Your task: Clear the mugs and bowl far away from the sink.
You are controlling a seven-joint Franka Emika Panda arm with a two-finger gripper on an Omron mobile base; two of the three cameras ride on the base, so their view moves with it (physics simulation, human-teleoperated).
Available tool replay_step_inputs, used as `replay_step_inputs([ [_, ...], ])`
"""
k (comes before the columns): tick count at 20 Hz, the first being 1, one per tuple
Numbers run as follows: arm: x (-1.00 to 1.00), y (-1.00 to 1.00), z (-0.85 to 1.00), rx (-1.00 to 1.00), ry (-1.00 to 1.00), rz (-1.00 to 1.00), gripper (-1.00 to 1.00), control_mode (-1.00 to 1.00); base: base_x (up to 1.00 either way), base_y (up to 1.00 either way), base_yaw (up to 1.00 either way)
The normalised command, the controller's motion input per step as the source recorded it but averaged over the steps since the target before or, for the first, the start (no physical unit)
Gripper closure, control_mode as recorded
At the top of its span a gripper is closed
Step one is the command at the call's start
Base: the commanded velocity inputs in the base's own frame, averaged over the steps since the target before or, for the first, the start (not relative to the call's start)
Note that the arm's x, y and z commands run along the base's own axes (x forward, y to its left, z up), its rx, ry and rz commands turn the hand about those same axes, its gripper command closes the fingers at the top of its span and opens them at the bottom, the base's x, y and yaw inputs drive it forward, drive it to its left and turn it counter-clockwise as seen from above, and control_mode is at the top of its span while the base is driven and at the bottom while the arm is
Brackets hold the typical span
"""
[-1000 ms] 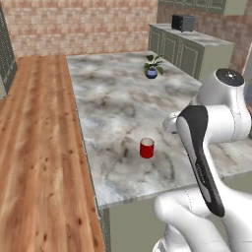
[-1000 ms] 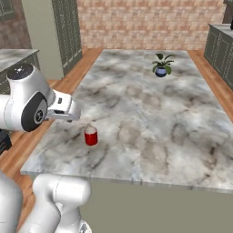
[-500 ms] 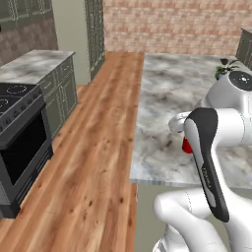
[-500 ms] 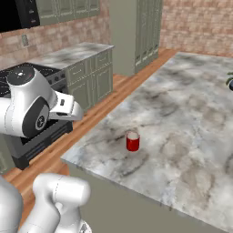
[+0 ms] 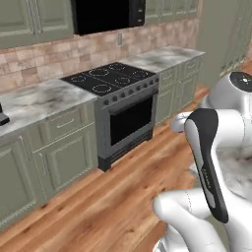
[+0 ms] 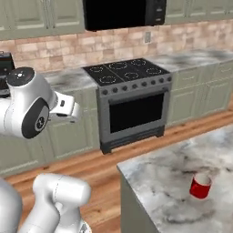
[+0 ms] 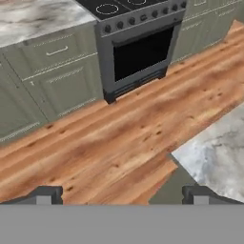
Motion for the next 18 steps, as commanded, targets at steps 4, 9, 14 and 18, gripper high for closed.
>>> replay_step_inputs([
  [4,0.00,0.00,0.00,0.00,0.00,0.00,-1.00,1.00,0.00,0.01,1.00],
  [9,0.00,0.00,0.00,0.00,0.00,0.00,-1.00,1.00,0.00,0.03,1.00],
  [14,0.00,0.00,0.00,0.00,0.00,0.00,-1.00,1.00,0.00,0.00,1.00],
  [18,0.00,0.00,0.00,0.00,0.00,0.00,-1.00,1.00,0.23,0.00,1.00],
])
